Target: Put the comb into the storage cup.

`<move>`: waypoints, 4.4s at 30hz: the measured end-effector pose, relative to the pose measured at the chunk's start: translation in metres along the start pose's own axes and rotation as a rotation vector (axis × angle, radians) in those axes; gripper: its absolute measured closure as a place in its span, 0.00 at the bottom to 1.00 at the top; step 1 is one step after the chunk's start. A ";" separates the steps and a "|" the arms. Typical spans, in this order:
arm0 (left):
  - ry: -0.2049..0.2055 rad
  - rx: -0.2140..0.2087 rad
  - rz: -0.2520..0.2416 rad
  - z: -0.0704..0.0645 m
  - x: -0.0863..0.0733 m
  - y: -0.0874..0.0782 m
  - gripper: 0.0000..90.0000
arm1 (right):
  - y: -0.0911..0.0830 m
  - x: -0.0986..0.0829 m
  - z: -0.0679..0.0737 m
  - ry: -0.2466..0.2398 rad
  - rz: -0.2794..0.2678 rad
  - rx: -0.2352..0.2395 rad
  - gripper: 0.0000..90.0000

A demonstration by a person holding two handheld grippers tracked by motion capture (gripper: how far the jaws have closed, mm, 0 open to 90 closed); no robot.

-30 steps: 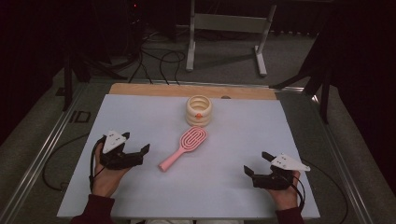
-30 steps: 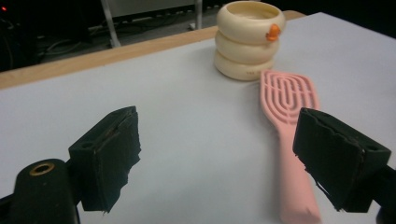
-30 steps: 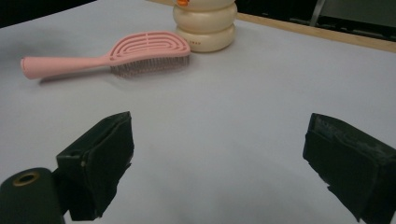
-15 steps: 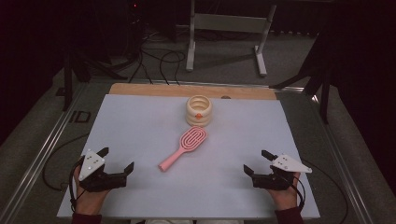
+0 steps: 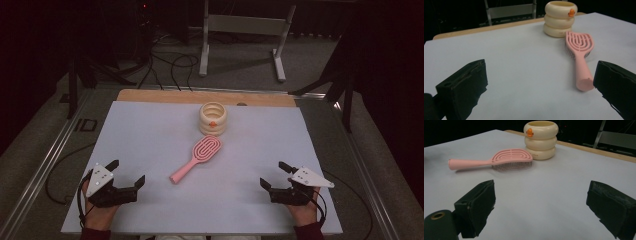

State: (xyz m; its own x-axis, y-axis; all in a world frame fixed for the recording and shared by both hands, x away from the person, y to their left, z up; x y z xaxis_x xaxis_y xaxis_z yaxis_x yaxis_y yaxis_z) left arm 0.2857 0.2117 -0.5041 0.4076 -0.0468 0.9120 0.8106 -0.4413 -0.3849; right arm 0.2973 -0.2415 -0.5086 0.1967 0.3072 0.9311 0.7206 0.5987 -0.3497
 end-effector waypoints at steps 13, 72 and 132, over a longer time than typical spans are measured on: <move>0.020 -0.002 0.098 -0.006 0.004 0.008 0.00 | 0.004 -0.005 0.001 -0.001 0.025 0.001 0.10; 0.226 -0.022 0.585 -0.082 0.027 0.135 0.01 | 0.006 -0.011 -0.002 0.018 0.055 -0.003 0.10; 0.137 -0.064 0.807 -0.101 -0.003 0.179 0.57 | 0.008 -0.014 -0.003 0.005 0.079 -0.009 0.10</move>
State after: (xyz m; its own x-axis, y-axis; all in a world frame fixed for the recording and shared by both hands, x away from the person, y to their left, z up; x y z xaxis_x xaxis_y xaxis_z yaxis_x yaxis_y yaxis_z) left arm 0.3872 0.0428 -0.5616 0.7967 -0.4786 0.3691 0.2629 -0.2756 -0.9246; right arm 0.3022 -0.2432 -0.5238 0.2561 0.3498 0.9011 0.7085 0.5662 -0.4212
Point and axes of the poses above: each handheld gripper's, and its own axes: y roughly forward along the jaws, x roughly out of its top, z roughly to its left, the point moved 7 cm from there along y, roughly forward along the jaws, and after that the axes turned 8 degrees about -y, right-handed, at the moved point
